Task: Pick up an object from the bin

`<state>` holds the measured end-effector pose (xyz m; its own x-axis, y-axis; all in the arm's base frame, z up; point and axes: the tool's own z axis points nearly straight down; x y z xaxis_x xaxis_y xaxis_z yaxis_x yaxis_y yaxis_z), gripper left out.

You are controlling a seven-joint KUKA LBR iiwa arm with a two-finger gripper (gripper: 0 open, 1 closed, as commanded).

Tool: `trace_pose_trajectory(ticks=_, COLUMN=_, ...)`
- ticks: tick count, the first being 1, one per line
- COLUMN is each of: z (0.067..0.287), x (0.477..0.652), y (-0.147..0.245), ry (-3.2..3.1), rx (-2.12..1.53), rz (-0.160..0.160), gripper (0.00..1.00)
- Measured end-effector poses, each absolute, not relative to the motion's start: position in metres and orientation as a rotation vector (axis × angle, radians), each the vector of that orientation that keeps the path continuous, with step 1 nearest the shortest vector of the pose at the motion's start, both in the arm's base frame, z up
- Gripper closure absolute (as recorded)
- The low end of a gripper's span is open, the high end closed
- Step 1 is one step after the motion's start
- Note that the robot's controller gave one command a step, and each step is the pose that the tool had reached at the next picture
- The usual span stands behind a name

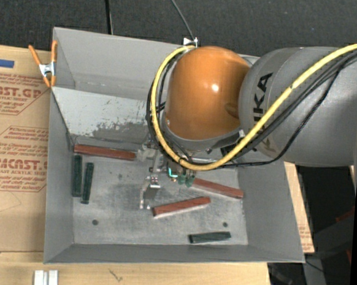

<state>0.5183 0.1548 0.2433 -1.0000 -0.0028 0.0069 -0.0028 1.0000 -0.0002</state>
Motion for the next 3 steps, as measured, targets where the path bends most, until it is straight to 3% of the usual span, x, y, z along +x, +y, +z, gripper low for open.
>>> trace_pose_trajectory(ticks=1, z=0.248, x=0.52, y=0.154, ry=-3.143, rx=0.001, rz=-0.002, gripper=0.0)
trace_pose_trajectory(ticks=2, z=0.132, x=0.499, y=0.09, ry=-3.116, rx=0.351, rz=0.0, gripper=1.0)
trace_pose_trajectory(ticks=3, z=0.135, x=0.501, y=0.091, ry=-3.121, rx=0.353, rz=-0.001, gripper=1.0)
